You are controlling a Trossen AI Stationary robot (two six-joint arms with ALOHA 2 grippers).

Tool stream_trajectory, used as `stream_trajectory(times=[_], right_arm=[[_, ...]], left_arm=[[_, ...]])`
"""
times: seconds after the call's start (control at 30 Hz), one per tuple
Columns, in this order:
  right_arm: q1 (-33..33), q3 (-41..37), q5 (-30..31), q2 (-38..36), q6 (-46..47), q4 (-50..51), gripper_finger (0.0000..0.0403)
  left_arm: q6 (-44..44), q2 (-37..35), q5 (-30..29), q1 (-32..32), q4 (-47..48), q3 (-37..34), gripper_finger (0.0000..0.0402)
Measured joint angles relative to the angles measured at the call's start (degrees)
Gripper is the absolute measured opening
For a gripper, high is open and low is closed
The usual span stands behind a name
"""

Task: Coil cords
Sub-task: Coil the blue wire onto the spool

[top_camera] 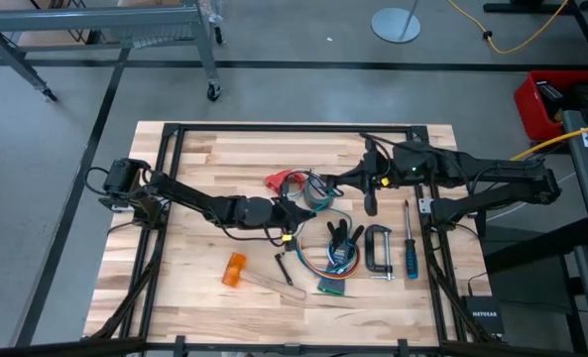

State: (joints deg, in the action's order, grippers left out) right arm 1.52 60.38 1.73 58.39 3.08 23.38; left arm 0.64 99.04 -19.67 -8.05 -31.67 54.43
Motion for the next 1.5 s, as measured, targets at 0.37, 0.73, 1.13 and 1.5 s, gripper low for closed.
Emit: stream_trajectory(times=[0.37,0.73,1.13,1.5], right_arm=[[-0.02,0.0,-4.3,3.13,5.76,10.5,0.0001],[-0.01,-0.04,3.85,12.52,5.66,10.71,0.0001],[-0.04,-0.04,6.82,20.34,5.66,6.6,0.0001],[0.01,-0.04,10.13,24.8,7.5,-7.34,0.0001]], left_arm=[[8.92,-1.15,-0.63,4.6,1.14,-0.02,0.0002],[13.81,-1.17,3.42,4.73,1.28,-0.02,0.0001],[17.12,-1.19,5.1,4.76,1.2,-0.04,0.0],[19.13,-1.19,5.12,4.72,1.12,-0.04,0.0]])
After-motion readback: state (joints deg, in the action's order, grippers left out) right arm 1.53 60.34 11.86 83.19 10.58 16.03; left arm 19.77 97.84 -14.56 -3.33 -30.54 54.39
